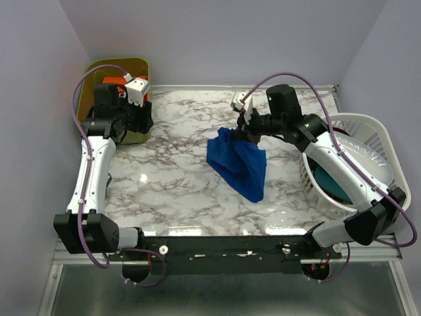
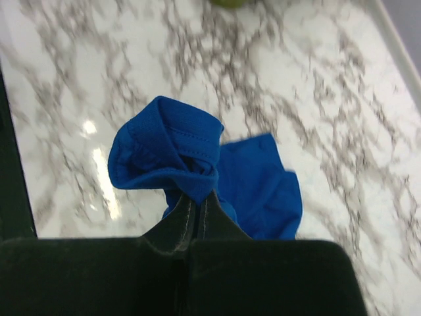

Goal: Roll the t-shirts
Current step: Place the T-shirt at the center of the board.

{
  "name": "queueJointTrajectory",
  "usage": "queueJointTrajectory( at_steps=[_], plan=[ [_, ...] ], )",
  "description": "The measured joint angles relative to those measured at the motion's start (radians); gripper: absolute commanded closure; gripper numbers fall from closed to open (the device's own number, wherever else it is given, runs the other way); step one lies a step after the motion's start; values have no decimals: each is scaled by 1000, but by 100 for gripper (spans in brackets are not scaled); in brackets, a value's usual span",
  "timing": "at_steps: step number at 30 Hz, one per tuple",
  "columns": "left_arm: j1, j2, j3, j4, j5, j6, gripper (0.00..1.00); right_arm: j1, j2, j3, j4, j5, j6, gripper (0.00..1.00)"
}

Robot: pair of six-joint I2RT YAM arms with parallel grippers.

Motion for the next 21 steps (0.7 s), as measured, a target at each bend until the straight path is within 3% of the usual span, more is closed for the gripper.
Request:
queueJointTrajectory(
  at_steps=[4, 7, 12, 18, 21],
  plan=[
    [0, -56, -48, -4, -15, -28, 38, 45, 73, 209, 16, -1, 63, 99],
    [0, -168, -83, 21, -31, -29, 36, 83, 156, 458, 23, 32, 70, 99],
    [0, -377, -118, 86, -74, -23, 34, 148, 272, 859, 76, 237, 27, 99],
    [0, -519, -140, 117, -86, -8, 31, 211, 234, 865, 322, 562, -113, 99],
    [0, -583, -187, 114, -2, 12, 25, 247, 204, 786, 466, 693, -249, 99]
  ],
)
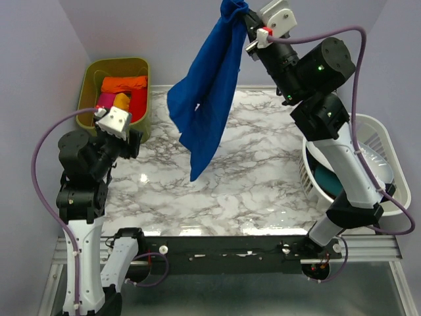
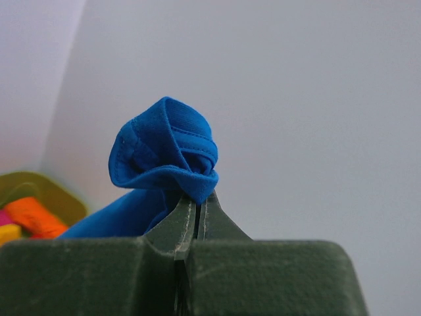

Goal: Roll the t-shirts
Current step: Place the T-shirt at the center of the board, then flatten out the T-shirt at the center of the board.

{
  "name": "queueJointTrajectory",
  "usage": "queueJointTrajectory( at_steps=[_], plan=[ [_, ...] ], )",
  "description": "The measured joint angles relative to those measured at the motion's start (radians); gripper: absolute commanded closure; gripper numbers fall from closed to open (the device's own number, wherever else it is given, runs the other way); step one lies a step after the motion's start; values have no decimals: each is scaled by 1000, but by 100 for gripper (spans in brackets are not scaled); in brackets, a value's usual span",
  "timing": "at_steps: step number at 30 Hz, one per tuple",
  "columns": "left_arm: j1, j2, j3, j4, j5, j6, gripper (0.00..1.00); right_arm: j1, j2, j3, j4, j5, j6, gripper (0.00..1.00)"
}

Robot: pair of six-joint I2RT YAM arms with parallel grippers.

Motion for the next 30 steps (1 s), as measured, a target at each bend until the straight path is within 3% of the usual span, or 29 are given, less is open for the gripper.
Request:
queueJointTrajectory(
  at_steps=[4, 7, 8, 12, 14, 20, 27, 30],
  plan=[
    [0, -111, -135, 4, 229, 6, 19, 35, -5, -53, 97, 104, -106, 99],
    [-5, -143, -226, -2, 351, 10, 20, 35, -60, -211, 125, 163, -130, 99],
    [-12, -138, -251, -12, 383, 14, 20, 32, -106, -338, 136, 175, -132, 99],
    [-39, -69, -284, -71, 419, 59, 22, 2, -164, -629, 57, 211, -70, 99],
    [-69, -37, -293, -92, 420, 87, 23, -9, -133, -668, -33, 231, 12, 99],
    [-247, 2, -391, -111, 358, 123, 23, -114, 45, -645, -254, 236, 309, 99],
    [-408, 190, -401, -47, 225, 121, 24, -330, 328, -306, -370, 167, 603, 99],
    [-451, 293, -406, 13, 137, 97, 24, -427, 395, -246, -398, 129, 668, 99]
  ],
)
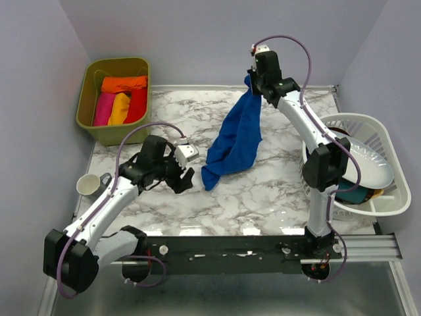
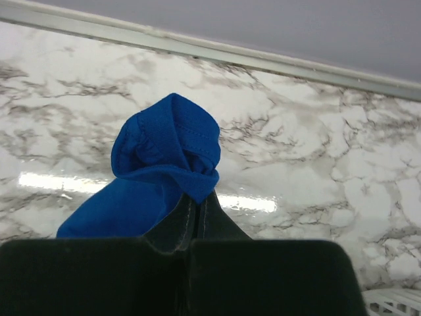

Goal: Roll the t-shirts
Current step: Flatten out the T-shirt at the center of the board.

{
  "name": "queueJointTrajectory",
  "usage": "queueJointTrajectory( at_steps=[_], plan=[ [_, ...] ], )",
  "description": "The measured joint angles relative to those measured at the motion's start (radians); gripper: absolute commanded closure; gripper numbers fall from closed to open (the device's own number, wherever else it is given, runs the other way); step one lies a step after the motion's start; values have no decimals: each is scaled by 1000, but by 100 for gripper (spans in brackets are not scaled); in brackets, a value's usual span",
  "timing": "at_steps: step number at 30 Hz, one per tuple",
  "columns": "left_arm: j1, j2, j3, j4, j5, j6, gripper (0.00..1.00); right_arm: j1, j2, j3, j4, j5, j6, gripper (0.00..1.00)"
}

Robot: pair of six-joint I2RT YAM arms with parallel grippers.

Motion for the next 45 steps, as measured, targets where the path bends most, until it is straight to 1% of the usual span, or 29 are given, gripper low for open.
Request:
queueJointTrajectory(
  at_steps=[3, 5, 9, 11, 12, 14, 16, 17, 18, 19, 23, 26, 27, 30, 32, 33, 34, 37, 40, 41, 45],
  plan=[
    [-12, 91, -3, 81, -71, -64, 23, -69, 25, 6, -27, -40, 42, 99],
    [-11, 155, 0, 145, -79, -132, 22, -97, 29, 5, -53, -85, 72, 99],
    [-31, 314, 32, 265, -99, -239, 21, -109, 29, 9, -73, -160, 119, 99],
    [-55, 373, 44, 302, -104, -270, 25, -109, 39, 29, -85, -194, 143, 99],
    [-69, 398, 51, 316, -105, -278, 34, -109, 45, 40, -87, -207, 152, 99],
    [-97, 455, 73, 343, -109, -297, 40, -109, 53, 59, -90, -227, 166, 99],
    [-124, 511, 100, 358, -115, -299, 54, -109, 56, 67, -90, -240, 173, 99],
    [-135, 544, 119, 361, -115, -301, 63, -109, 56, 67, -90, -246, 174, 99],
    [-140, 559, 126, 362, -116, -299, 93, -109, 56, 67, -91, -249, 174, 99],
    [-145, 568, 130, 364, -116, -296, 100, -109, 56, 66, -90, -250, 174, 99],
    [-147, 564, 134, 354, -125, -266, 100, -112, 44, 33, -89, -252, 172, 99],
    [-128, 502, 142, 294, -135, -222, 100, -116, -1, -35, -96, -253, 167, 99],
    [-111, 451, 152, 253, -137, -195, 100, -116, -15, -53, -98, -253, 165, 99],
    [-48, 290, 230, 131, -138, -94, 100, -116, -145, -160, -119, -256, 156, 99],
    [2, 168, 319, 64, -138, -15, 100, -116, -259, -235, -121, -259, 150, 99],
    [19, 118, 351, 41, -139, 15, 100, -116, -365, -286, -125, -265, 148, 99],
    [34, 62, 379, 24, -140, 42, 100, -116, -418, -313, -128, -273, 147, 99],
    [60, -95, 406, -17, -156, 101, 100, -111, -696, -423, -137, -320, 134, 99],
    [68, -245, 407, -40, -197, 122, 100, -106, -880, -434, -171, -404, 97, 99],
    [75, -315, 405, -37, -218, 125, 100, -106, -931, -431, -187, -433, 76, 99],
    [85, -476, 384, 5, -263, 144, 100, -104, -1076, -438, -250, -496, 11, 99]
  ],
)
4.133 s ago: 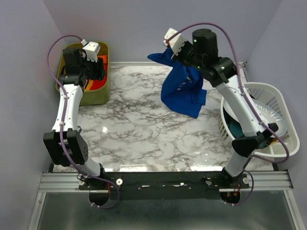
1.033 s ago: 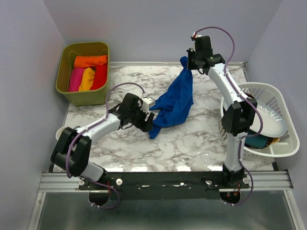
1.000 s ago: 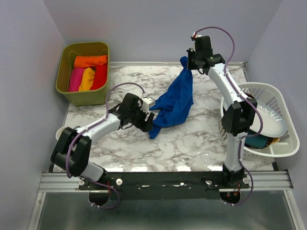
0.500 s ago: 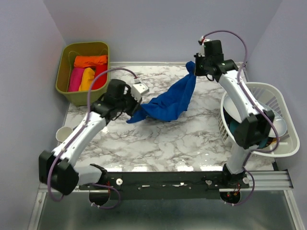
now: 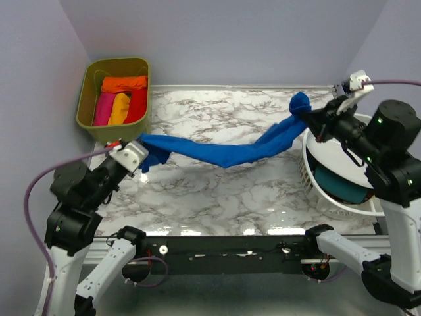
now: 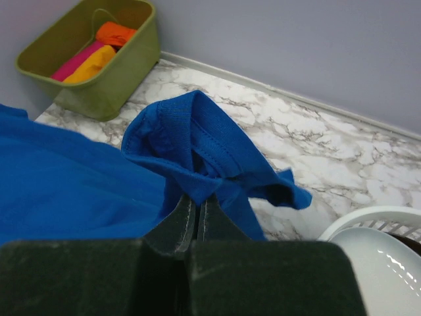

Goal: Roll the t-shirts
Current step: Flatten out the T-shirt at the center of the board.

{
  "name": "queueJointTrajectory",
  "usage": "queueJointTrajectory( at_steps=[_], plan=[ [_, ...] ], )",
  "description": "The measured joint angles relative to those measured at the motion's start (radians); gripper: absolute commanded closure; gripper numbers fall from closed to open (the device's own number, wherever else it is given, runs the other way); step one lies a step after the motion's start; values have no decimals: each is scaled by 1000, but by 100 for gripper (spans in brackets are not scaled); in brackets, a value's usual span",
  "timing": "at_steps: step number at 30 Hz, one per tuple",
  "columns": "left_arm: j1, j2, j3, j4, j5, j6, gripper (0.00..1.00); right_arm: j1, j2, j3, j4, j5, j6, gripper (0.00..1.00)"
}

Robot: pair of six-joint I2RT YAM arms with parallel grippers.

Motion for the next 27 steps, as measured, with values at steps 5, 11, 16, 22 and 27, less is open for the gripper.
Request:
queueJointTrajectory(
  at_steps=[5, 11, 16, 22, 27],
  plan=[
    [2, -16, -8, 47, -5, 18, 100, -8, -31, -87, -16, -65, -20, 99],
    [2, 248, -120, 111, 13, 40, 100, -10, 224, -216, 25, -114, 0, 99],
    [17, 697, -194, 275, -105, 18, 67, -13, 573, -220, 131, -51, 8, 31],
    [42, 942, -91, 310, -265, -28, 47, -92, 853, 1, 138, -12, -33, 20],
    [47, 819, -11, 318, -280, -57, 46, -129, 728, -51, 155, -22, -296, 32]
  ],
)
